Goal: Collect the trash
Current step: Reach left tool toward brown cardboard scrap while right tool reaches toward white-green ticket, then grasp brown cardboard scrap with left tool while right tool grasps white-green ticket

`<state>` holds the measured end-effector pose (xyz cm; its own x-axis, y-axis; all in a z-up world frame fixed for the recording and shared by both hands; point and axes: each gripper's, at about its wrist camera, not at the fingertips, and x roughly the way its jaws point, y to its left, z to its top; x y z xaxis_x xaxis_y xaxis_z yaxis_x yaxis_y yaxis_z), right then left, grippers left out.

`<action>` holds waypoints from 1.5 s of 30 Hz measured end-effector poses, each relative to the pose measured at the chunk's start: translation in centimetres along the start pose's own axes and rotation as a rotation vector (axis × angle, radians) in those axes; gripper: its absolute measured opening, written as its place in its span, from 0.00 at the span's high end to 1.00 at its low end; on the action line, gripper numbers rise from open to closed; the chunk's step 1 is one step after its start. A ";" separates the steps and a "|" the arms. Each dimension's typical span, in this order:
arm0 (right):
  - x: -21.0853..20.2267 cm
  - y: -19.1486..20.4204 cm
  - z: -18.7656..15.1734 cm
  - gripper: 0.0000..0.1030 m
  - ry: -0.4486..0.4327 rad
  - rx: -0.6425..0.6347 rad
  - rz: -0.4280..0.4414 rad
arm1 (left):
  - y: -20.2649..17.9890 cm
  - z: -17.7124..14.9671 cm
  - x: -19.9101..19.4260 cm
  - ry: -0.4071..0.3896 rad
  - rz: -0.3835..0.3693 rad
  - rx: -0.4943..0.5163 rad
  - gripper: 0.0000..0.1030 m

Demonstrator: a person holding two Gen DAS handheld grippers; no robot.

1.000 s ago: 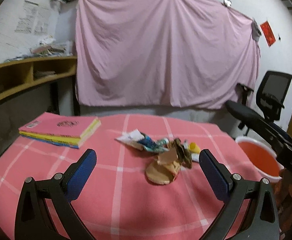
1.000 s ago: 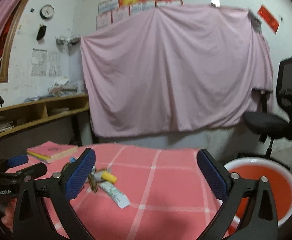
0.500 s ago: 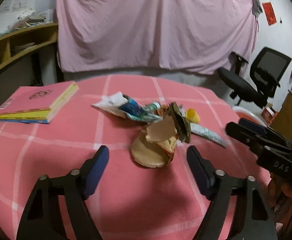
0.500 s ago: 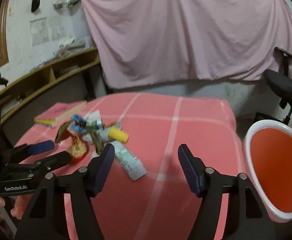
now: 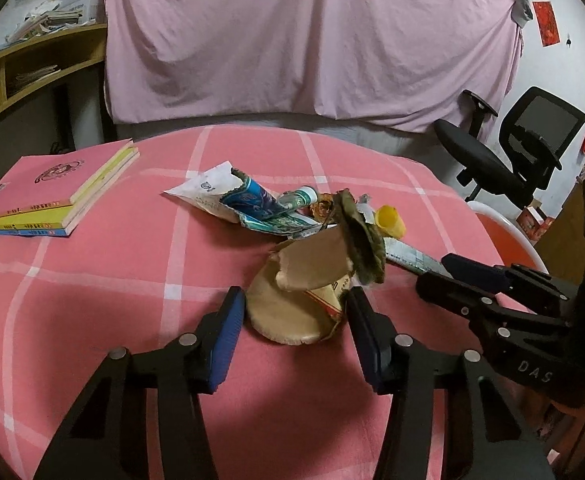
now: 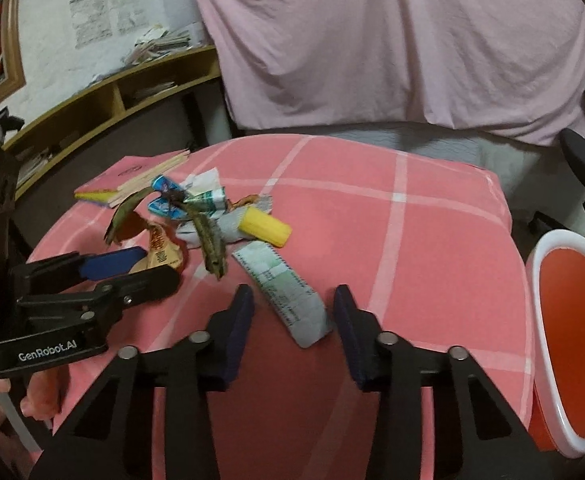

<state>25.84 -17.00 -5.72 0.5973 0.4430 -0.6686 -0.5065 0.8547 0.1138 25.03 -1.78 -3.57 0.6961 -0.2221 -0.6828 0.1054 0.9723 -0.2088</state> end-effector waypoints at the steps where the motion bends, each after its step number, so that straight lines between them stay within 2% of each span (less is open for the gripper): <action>1: -0.1 0.1 0.0 0.70 -0.002 -0.005 0.004 | 0.1 0.0 -0.1 -0.003 -0.007 -0.001 0.55; 2: -0.1 0.1 -0.1 0.74 -0.003 -0.007 0.007 | 0.2 0.0 -0.2 -0.006 -0.014 -0.002 0.55; 9: -0.3 0.1 -0.1 0.77 -0.016 0.000 0.023 | 0.6 0.0 -0.7 -0.027 -0.029 -0.017 0.55; 15: -0.8 0.8 -0.3 0.79 -0.040 -0.019 0.029 | 1.3 -0.4 -2.7 -0.103 -0.043 -0.037 0.55; 21: -1.7 1.6 -0.5 0.79 -0.080 -0.059 0.020 | 0.5 -1.0 -4.4 -0.170 -0.040 -0.019 0.55; 35: -5.2 1.9 -0.9 0.79 -0.288 -0.063 0.007 | -1.2 -1.8 -6.1 -0.278 -0.015 0.038 0.55; 45: -8.4 1.6 -1.8 0.79 -0.458 -0.053 -0.037 | -3.0 -1.8 -7.3 -0.374 -0.011 0.091 0.55</action>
<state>18.87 -19.88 -1.26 0.8227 0.4965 -0.2769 -0.5037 0.8624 0.0498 18.42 -3.17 0.77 0.9037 -0.2066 -0.3751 0.1651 0.9763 -0.1400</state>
